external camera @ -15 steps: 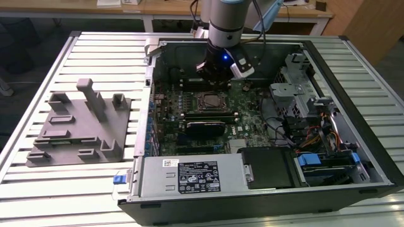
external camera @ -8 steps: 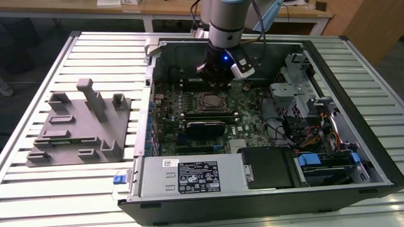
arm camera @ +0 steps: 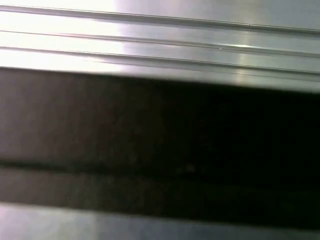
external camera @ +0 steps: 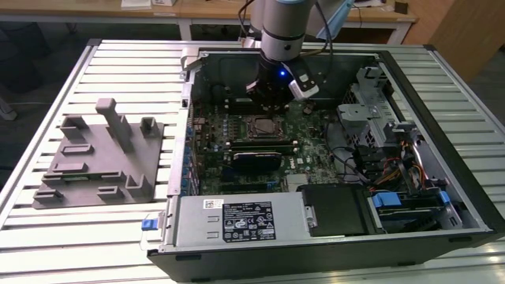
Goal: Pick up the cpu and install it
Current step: 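Install the first cpu locking lever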
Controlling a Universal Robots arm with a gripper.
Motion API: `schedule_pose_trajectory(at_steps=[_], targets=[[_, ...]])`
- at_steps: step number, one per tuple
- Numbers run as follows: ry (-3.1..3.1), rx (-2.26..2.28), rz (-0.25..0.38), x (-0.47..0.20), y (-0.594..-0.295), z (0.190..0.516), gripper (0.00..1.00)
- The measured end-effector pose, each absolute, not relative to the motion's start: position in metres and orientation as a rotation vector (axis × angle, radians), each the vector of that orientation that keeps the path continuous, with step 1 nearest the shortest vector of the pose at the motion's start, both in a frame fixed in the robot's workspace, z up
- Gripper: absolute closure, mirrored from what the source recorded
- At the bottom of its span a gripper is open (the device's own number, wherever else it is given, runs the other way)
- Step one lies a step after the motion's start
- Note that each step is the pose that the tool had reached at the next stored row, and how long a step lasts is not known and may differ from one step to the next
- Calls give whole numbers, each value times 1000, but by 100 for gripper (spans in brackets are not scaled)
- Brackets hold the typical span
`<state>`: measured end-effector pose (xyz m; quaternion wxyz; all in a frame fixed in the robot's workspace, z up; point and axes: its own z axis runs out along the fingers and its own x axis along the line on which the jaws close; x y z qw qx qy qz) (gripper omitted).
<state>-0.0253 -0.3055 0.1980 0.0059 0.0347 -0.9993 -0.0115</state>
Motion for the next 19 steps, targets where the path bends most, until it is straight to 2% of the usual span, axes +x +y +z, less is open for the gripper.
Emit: schedule_pose_trajectory(at_steps=[7, 19], targets=[[-3127, 109, -42, -24, -305, 197, 89], [-3127, 111, -137, -24, -305, 197, 89]])
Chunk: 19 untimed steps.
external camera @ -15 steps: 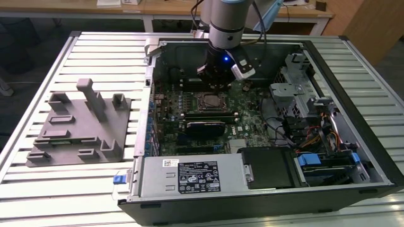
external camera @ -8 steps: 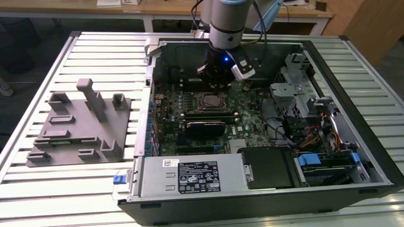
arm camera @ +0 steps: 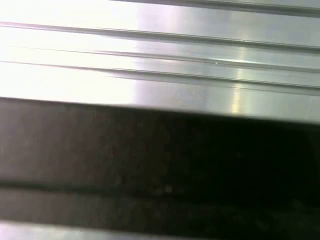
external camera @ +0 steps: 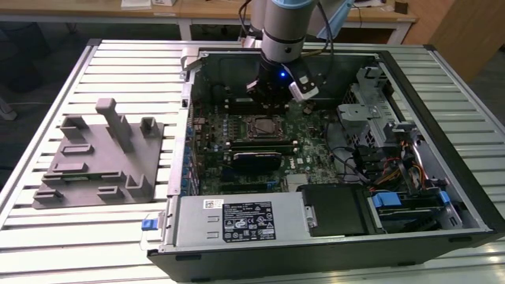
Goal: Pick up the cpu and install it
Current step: 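Install the first cpu locking lever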
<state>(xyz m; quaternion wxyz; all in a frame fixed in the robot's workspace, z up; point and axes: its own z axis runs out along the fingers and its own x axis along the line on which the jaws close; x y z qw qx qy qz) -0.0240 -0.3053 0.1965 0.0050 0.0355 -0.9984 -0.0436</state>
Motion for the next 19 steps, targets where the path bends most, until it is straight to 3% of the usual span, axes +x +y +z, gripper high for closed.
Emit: schedule_pose_trajectory(at_steps=[19], targets=[[-3127, 111, -141, -24, -313, 209, 89]])
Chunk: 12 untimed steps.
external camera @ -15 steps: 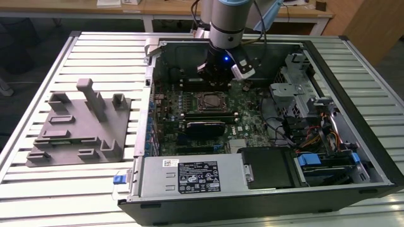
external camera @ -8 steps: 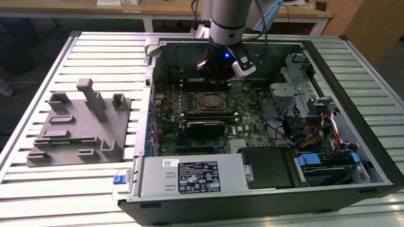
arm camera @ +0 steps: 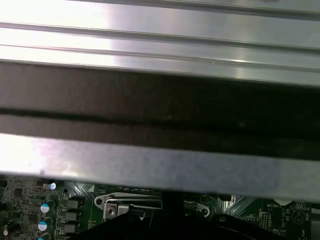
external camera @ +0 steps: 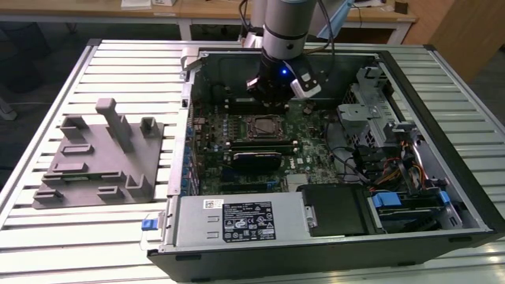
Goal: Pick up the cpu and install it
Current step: 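Install the first cpu locking lever, then install the second cpu locking lever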
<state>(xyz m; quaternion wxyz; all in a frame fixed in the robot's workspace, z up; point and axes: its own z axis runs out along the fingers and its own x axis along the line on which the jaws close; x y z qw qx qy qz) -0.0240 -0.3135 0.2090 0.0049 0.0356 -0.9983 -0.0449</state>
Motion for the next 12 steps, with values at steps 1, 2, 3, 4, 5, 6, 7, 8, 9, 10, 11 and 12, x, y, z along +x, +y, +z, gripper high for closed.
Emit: schedule_pose_trajectory(at_steps=[1, 2, 3, 4, 5, 6, 7, 8, 9, 10, 11, 12], targets=[[-3127, 111, -141, -24, -314, 209, 89], [-3127, 111, -141, -24, -314, 209, 89], [-3127, 111, -141, -24, -314, 209, 89], [-3127, 111, -141, -24, -315, 209, 89], [-3127, 111, -141, -24, -315, 209, 89], [-3127, 111, -141, -24, -315, 209, 89], [-3127, 111, -141, -24, -315, 209, 89], [-3127, 111, -141, -24, -315, 209, 89], [-3127, 111, -141, -24, -316, 209, 89], [-3126, 111, -140, -24, -316, 209, 89], [-3127, 111, -141, -24, -316, 209, 89], [-3127, 111, -141, -24, -317, 209, 89]])
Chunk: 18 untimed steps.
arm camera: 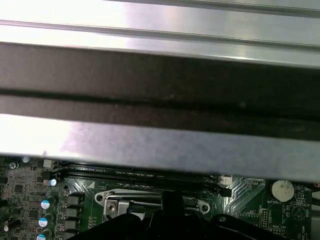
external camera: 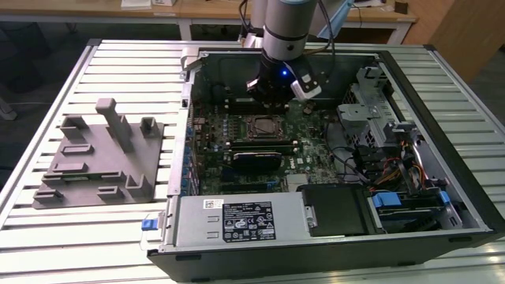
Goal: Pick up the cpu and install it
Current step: 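Install the second cpu locking lever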
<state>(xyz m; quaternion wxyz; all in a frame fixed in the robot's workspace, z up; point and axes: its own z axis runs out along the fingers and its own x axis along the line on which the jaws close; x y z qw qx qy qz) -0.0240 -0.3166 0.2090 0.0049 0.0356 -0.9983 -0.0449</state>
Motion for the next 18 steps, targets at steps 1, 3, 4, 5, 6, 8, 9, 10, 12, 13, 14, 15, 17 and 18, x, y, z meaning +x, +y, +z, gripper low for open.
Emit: schedule_pose_trajectory(at_steps=[1, 3, 4, 5, 6, 8, 9, 10, 12, 13, 14, 15, 17, 18], targets=[[-3127, 111, -141, -24, -317, 209, 89], [-3127, 111, -141, -24, -318, 209, 89], [-3127, 111, -141, -24, -318, 209, 89], [-3127, 111, -141, -24, -318, 209, 89], [-3127, 111, -141, -24, -319, 209, 89], [-3127, 111, -141, -24, -320, 209, 89], [-3127, 111, -141, -24, -320, 209, 89], [-3127, 111, -141, -24, -321, 209, 89], [-3127, 111, -141, -24, -322, 209, 89], [-3127, 111, -141, -24, -322, 209, 89], [-3127, 111, -141, -24, -322, 209, 89], [-3126, 111, -140, -24, -322, 209, 89], [-3127, 111, -141, -24, -322, 213, 89], [-3127, 111, -141, -24, -322, 216, 89]])
